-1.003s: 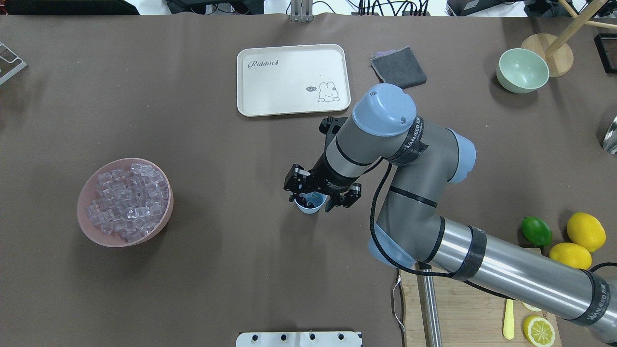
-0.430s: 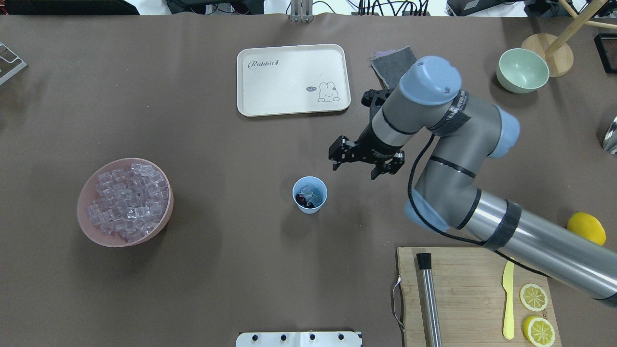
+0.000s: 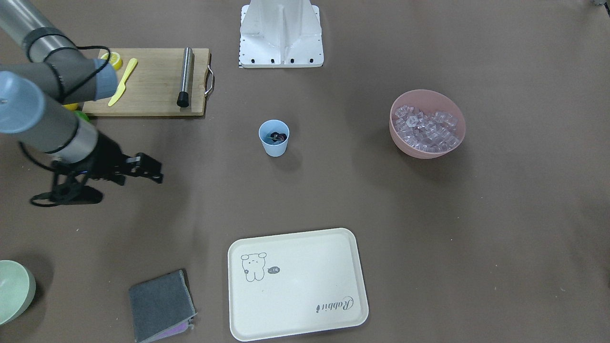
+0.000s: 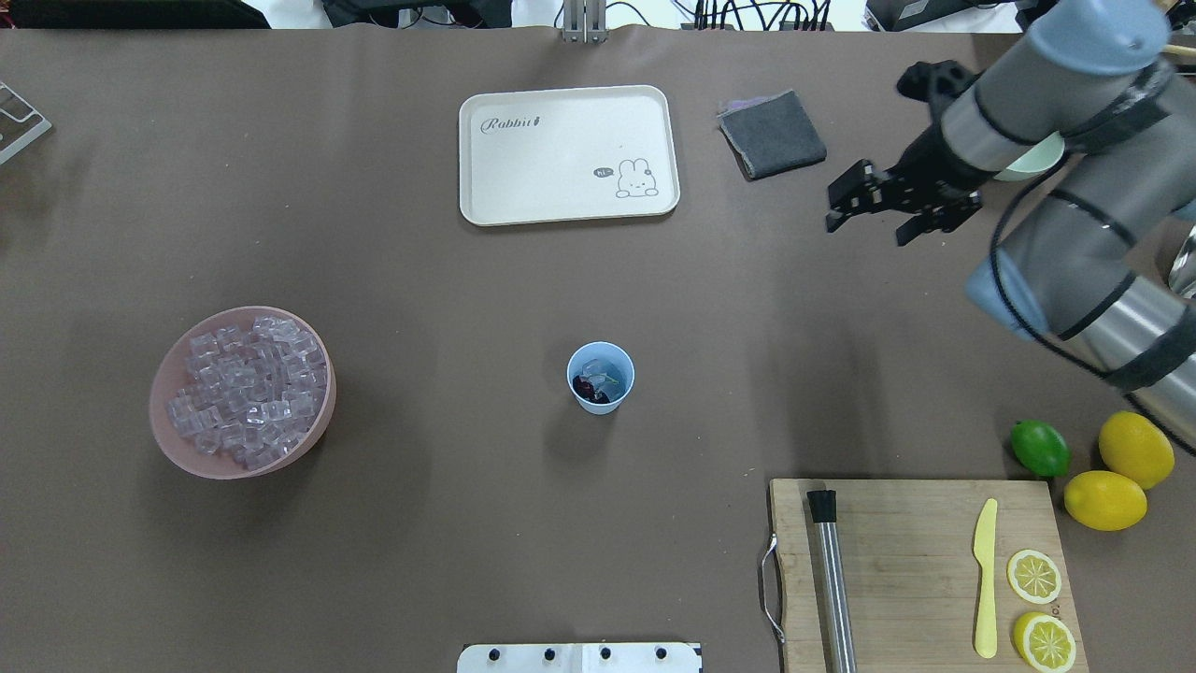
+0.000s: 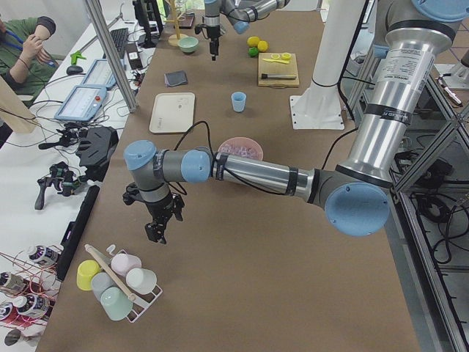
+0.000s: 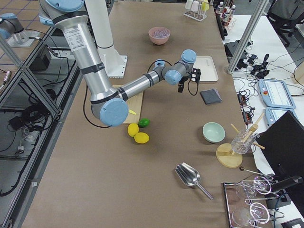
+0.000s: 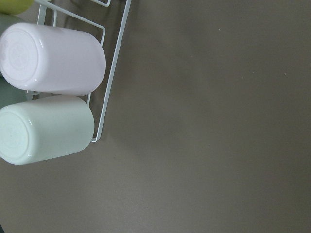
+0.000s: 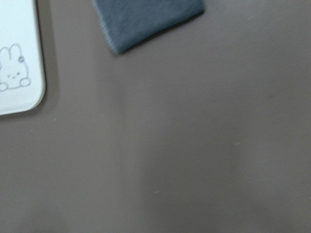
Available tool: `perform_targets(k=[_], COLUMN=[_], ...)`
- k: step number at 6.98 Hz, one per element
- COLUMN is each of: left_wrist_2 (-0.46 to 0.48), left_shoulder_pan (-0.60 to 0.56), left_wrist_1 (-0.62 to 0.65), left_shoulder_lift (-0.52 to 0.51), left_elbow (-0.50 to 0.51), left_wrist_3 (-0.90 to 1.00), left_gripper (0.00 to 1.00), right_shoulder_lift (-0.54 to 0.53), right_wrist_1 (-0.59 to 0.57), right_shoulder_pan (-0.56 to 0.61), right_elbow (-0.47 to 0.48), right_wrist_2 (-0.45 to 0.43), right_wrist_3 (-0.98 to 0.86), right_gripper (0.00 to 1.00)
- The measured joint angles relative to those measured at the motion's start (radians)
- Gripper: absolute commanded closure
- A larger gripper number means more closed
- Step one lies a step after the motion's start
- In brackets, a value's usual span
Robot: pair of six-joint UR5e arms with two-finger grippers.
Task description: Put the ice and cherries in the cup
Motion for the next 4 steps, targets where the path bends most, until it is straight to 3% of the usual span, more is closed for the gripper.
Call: perform_targets(k=[2, 4], left_wrist_2=[0.0, -0.008], left_shoulder_pan=[-0.006, -0.028], left_wrist_1=[0.002, 0.01], left_shoulder_lift=[-0.005, -0.004], left_elbow=[0.0, 0.002], left_wrist_3=[-0.002, -0.003], left_gripper=[0.03, 0.03], right_shoulder_lift=[-0.064, -0.067], right_wrist_1=[-0.136, -0.402], right_shoulder_pan=[0.162, 0.281], right_elbow=[0.003, 0.006], right_wrist_2=[0.017, -0.074], right_wrist_3=[-0.334, -0.718], right_gripper=[0.0, 0.0])
